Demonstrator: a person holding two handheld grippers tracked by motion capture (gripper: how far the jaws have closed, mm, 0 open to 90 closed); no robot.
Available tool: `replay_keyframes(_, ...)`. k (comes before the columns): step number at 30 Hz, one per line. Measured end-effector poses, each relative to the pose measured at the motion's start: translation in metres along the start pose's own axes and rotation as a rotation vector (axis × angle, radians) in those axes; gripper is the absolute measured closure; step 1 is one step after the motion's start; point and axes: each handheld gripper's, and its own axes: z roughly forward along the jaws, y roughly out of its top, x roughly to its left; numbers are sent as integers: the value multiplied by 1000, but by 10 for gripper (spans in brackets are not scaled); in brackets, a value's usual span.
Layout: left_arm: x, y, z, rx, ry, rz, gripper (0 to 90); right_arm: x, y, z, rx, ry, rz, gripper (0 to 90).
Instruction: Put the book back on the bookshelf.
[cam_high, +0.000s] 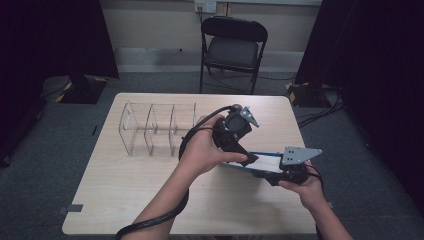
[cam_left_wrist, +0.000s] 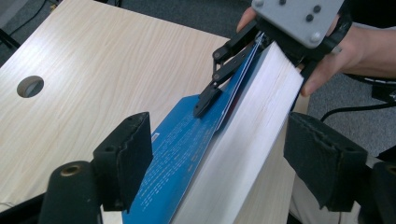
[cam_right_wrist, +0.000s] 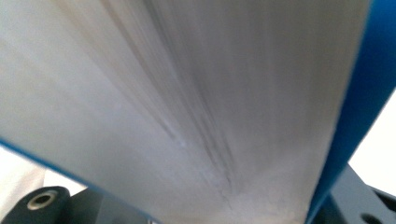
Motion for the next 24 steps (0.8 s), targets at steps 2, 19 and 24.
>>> replay_keyframes(2, 2, -2, -1, 4, -1, 4, 218, -4, 2, -4, -16, 17, 50, 542)
replay_keyframes(19, 13, -19, -3, -10, 59, -17, 193, -33, 7, -14, -27, -20, 227, 580)
replay_keyframes(24, 18, -25, -1, 8, 70, -33, 193, -37, 9, -14, -9, -47, 205, 595)
